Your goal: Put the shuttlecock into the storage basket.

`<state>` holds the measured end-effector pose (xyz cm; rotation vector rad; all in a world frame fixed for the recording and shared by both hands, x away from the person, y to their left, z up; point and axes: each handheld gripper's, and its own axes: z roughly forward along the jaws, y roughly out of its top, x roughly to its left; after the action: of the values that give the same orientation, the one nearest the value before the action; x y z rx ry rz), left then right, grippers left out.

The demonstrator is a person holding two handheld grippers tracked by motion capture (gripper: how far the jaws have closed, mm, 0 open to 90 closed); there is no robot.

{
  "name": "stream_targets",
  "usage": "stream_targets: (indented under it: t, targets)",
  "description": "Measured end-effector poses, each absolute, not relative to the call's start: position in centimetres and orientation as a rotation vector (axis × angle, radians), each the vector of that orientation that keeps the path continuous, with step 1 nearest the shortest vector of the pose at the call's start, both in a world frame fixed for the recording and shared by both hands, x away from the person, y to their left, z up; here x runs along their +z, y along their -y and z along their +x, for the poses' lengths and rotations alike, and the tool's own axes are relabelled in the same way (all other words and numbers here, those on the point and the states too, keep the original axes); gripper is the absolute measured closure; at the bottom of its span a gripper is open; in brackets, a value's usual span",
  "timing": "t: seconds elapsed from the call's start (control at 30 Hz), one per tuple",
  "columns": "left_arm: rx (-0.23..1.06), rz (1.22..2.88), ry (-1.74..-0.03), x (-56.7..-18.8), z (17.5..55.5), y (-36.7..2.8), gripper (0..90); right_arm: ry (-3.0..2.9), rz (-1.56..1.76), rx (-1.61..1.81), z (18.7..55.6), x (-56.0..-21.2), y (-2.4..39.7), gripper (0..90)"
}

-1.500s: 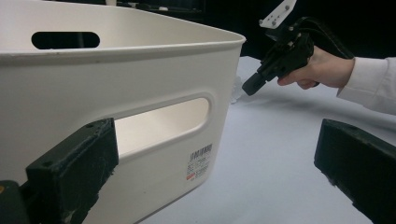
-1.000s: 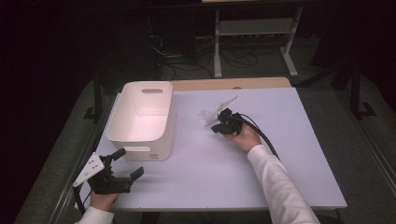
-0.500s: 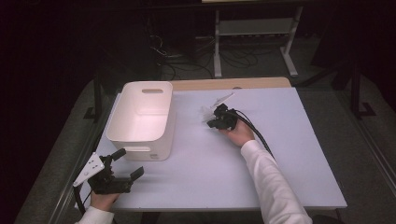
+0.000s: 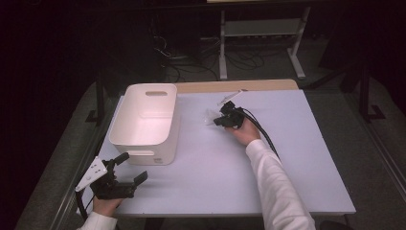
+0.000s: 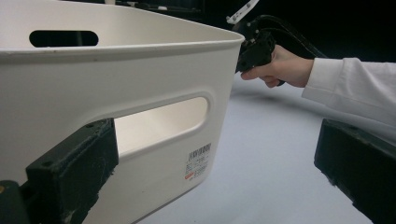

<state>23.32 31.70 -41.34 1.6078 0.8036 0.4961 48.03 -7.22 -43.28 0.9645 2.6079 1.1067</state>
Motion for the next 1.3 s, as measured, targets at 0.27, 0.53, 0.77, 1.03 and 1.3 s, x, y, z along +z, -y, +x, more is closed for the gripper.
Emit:
stream_targets:
  t: [0.27, 0.53, 0.77, 1.03, 1.3]
  targets:
    - [0.495, 1.605, -0.804, -41.3, 23.3, -31.7, 0.0, -2.585, 1.013, 1.108, 48.9, -43.5, 7.5, 88.6]
    - [0.495, 1.606, -0.803, -41.3, 23.3, -31.7, 0.0, -2.563, 1.037, 1.099, 49.6, -43.5, 8.0, 88.3]
    - [0.496, 1.599, -0.802, -41.3, 23.3, -31.7, 0.0, -2.535, 1.069, 1.13, 50.1, -43.0, 8.4, 86.9]
    - [0.497, 1.596, -0.799, -41.3, 23.3, -31.7, 0.0, -2.51, 1.085, 1.16, 50.3, -42.2, 9.2, 85.9]
    - [0.496, 1.598, -0.8, -41.3, 23.3, -31.7, 0.0, -2.519, 1.084, 1.19, 50.3, -41.7, 10.1, 77.5]
